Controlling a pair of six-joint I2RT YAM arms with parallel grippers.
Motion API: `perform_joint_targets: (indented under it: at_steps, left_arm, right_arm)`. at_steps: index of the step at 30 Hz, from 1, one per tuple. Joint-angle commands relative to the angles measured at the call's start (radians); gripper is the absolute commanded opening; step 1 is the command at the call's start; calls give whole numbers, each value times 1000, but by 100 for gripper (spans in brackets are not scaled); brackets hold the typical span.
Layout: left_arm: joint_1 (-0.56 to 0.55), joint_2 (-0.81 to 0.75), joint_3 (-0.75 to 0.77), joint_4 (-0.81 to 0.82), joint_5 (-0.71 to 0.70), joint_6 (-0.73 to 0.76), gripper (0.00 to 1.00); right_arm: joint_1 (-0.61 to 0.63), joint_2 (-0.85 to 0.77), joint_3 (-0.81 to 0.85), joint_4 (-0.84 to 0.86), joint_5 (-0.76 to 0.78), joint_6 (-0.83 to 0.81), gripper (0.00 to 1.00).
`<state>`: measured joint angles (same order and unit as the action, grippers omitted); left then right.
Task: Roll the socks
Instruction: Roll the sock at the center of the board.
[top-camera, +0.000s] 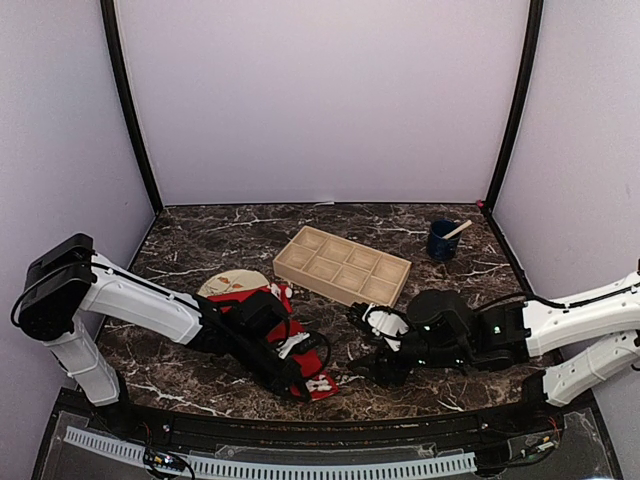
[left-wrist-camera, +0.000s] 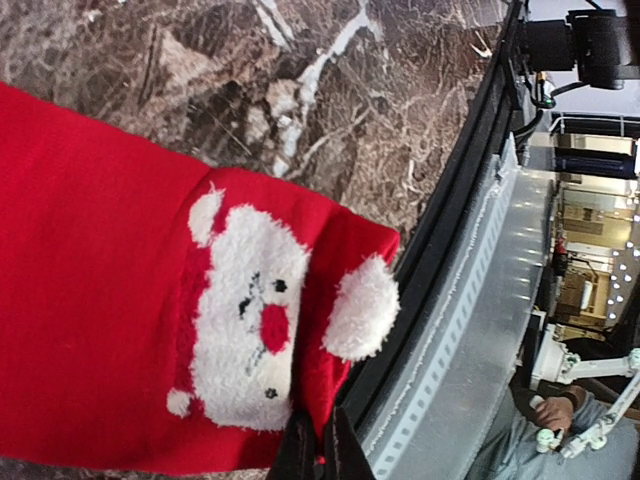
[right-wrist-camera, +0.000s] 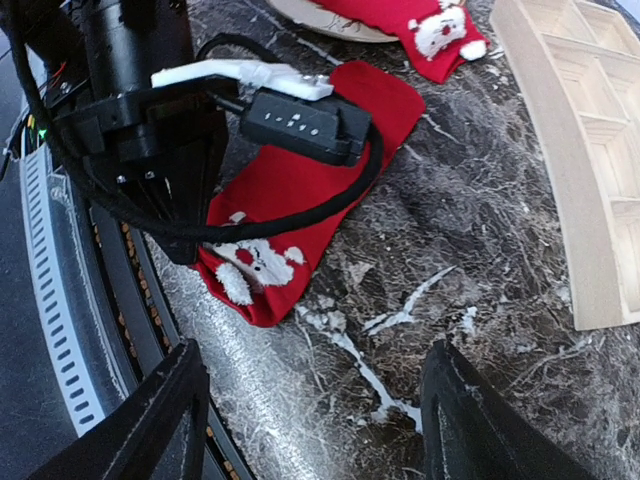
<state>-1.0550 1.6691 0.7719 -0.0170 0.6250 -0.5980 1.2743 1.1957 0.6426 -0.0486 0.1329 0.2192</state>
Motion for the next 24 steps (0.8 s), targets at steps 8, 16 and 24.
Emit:
perform_joint_targets:
  at_steps: [8, 16, 24]
  left_arm:
    - [33, -9, -51, 74, 143, -49, 0]
    - [45, -5, -91, 109, 159, -71, 0]
    - [56, -1, -117, 149, 180, -87, 0]
  right_arm:
    - [40, 193, 66, 53, -148, -114, 62]
    - [48, 283, 93, 102, -206, -165, 56]
    - [48, 352, 105, 144, -247, -197, 51]
